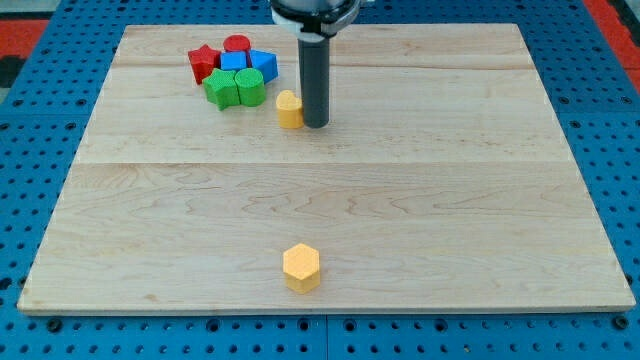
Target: Put the yellow heart at the right side of the green circle
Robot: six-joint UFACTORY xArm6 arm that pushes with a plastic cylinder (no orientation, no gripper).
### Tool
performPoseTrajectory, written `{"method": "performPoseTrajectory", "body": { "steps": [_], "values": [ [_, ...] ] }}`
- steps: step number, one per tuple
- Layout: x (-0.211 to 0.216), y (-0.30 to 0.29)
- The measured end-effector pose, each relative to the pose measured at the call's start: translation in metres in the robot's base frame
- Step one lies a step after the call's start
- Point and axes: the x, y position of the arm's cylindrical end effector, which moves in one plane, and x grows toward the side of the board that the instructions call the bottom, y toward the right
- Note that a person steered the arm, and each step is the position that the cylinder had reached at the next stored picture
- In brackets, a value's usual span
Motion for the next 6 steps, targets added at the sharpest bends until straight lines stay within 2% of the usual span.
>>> {"method": "performPoseTrajectory", "body": {
  "steps": [1, 2, 3, 5, 6],
  "values": [
    [-0.029, 0.0],
    [-0.01, 0.032],
    [0.021, 0.028],
    [0.023, -0.058],
    [0.01, -0.048]
  ]
}}
